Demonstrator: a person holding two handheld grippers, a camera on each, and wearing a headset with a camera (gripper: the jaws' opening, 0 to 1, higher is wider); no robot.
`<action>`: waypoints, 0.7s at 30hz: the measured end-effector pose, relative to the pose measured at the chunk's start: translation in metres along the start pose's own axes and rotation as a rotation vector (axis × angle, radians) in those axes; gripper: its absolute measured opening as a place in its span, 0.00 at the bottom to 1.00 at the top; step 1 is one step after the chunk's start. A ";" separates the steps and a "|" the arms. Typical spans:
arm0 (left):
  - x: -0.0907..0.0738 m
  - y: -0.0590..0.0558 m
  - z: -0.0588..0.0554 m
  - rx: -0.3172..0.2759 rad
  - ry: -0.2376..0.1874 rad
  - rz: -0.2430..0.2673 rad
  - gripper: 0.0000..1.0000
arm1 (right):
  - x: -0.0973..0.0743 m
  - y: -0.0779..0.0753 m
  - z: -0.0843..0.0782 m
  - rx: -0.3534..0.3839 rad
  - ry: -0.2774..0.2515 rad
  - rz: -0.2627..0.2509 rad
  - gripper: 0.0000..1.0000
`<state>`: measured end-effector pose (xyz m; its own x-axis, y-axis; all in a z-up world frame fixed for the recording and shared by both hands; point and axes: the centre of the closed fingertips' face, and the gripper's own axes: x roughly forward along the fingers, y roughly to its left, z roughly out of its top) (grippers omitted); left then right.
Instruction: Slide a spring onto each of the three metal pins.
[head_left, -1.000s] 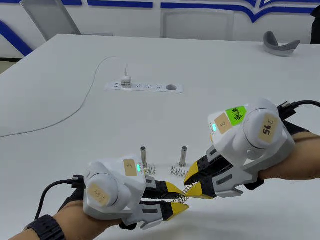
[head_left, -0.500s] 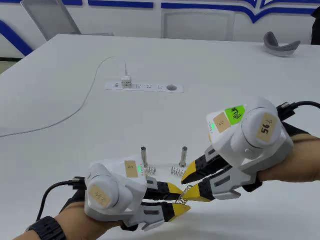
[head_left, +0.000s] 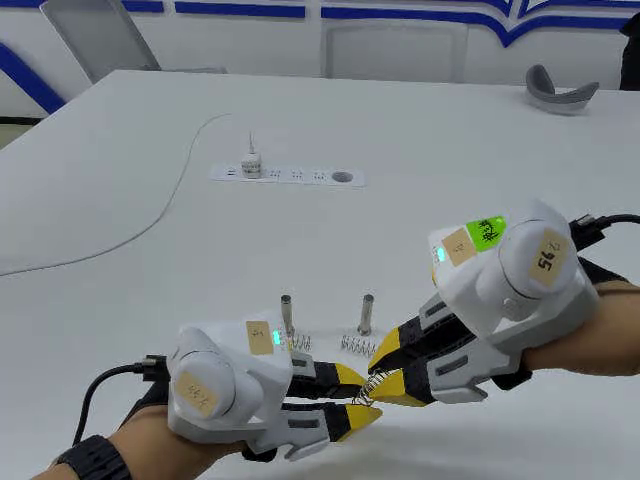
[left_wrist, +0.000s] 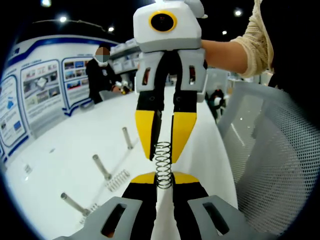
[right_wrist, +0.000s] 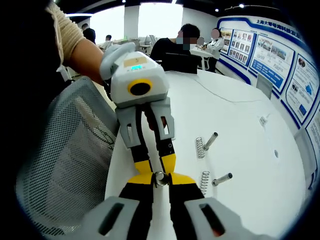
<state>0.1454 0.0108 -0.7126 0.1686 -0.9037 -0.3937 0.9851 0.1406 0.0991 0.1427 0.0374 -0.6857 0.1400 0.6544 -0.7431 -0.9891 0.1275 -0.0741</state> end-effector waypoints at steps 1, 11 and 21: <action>0.000 0.000 0.000 -0.001 -0.001 0.000 0.11 | 0.000 0.000 0.001 0.002 -0.003 0.001 0.12; 0.000 0.003 0.001 -0.005 -0.006 0.019 0.11 | 0.001 -0.001 0.005 -0.005 -0.001 -0.005 0.12; -0.004 0.009 -0.002 -0.019 -0.002 0.037 0.15 | -0.007 -0.009 -0.001 0.003 0.013 -0.033 0.12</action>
<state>0.1531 0.0168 -0.7118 0.2044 -0.8986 -0.3882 0.9788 0.1813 0.0958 0.1507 0.0312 -0.6803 0.1721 0.6399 -0.7489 -0.9838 0.1508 -0.0971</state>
